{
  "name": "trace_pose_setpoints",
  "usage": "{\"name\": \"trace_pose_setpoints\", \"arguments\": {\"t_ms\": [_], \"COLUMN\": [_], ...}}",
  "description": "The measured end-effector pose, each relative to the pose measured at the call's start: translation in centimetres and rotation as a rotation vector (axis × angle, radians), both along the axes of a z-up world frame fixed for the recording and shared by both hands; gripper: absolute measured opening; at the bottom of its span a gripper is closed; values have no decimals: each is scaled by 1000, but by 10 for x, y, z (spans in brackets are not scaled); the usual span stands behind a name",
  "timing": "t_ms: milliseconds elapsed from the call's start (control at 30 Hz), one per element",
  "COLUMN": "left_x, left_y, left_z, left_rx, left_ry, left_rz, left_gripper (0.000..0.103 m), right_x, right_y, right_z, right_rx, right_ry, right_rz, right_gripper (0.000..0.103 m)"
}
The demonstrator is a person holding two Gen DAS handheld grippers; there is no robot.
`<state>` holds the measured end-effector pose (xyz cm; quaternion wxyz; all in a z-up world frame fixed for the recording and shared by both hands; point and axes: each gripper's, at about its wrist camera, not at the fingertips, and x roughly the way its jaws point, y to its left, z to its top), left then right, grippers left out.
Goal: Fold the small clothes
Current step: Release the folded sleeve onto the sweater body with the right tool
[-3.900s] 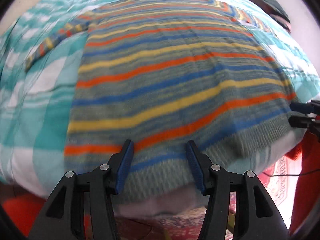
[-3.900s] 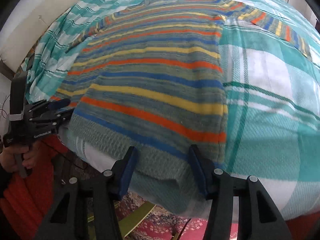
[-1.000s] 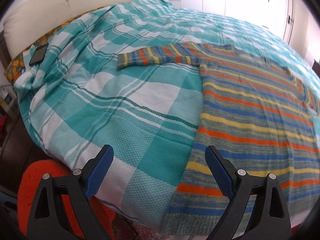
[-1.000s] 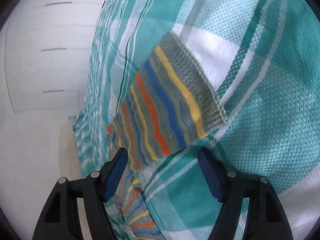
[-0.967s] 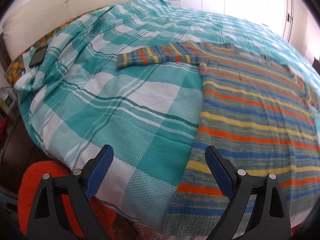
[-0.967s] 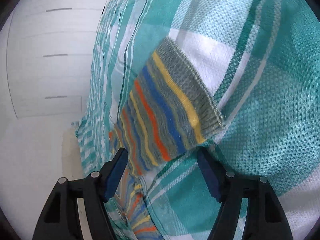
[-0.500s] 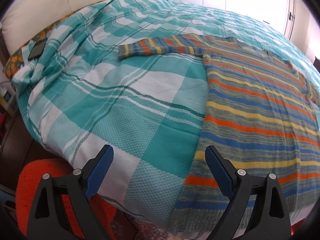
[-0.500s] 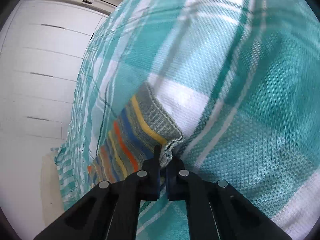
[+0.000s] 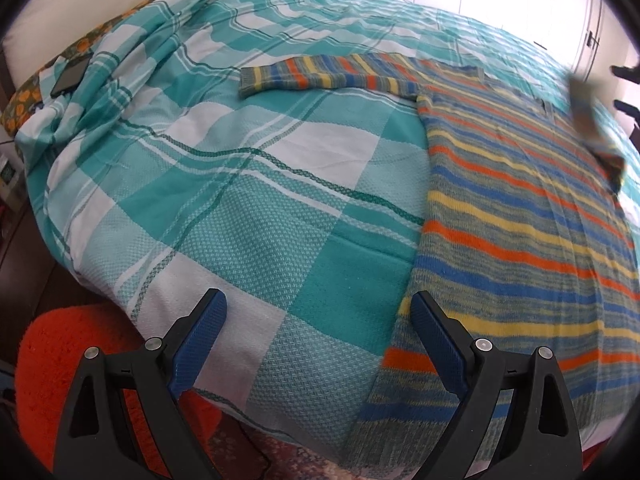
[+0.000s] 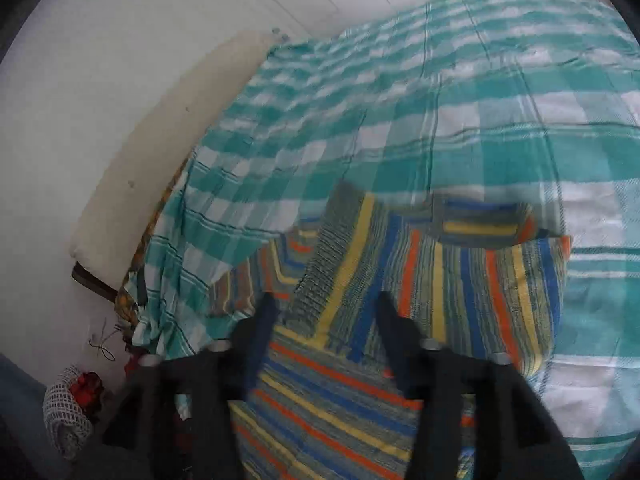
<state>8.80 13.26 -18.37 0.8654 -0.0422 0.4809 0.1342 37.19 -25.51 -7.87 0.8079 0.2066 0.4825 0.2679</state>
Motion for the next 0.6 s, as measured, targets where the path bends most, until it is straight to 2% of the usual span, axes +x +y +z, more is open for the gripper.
{"name": "trace_pose_setpoints", "arguments": {"t_ms": [133,267,300,333,367,400,433,500,600], "left_x": [-1,2,3,3,3,2,2,2,3], "left_y": [-1,-1,-1,-1,-1,-1,-1,-1,-2], "left_z": [0,-2,-3,-3,-3,-3,-3,-3,-4], "left_rx": [3,-1,-2,0,1,1,0,3,11], "left_ry": [0,9,10,12,13,12,12,13,17], "left_rz": [-15,-13,-13,-14,-14,-14,-15,-16,-22], "left_gripper": [94,95,95,95,95,95,95,95,95], "right_x": [30,34,31,28,25,21,17,14,13], "right_y": [-37,-60,-62,-66,-72,-77,-85,-92,-87], "right_z": [-23,-61,-76,-94,-114,-127,-131,-121,-90], "right_rx": [93,134,115,52,-54,-105,-89,-23,40], "right_ry": [41,191,241,296,363,404,396,358,249], "right_rz": [-141,-192,-201,-228,-277,-309,-332,-336,-271], "right_gripper": [64,60,59,57,56,35,27,28,29]}}
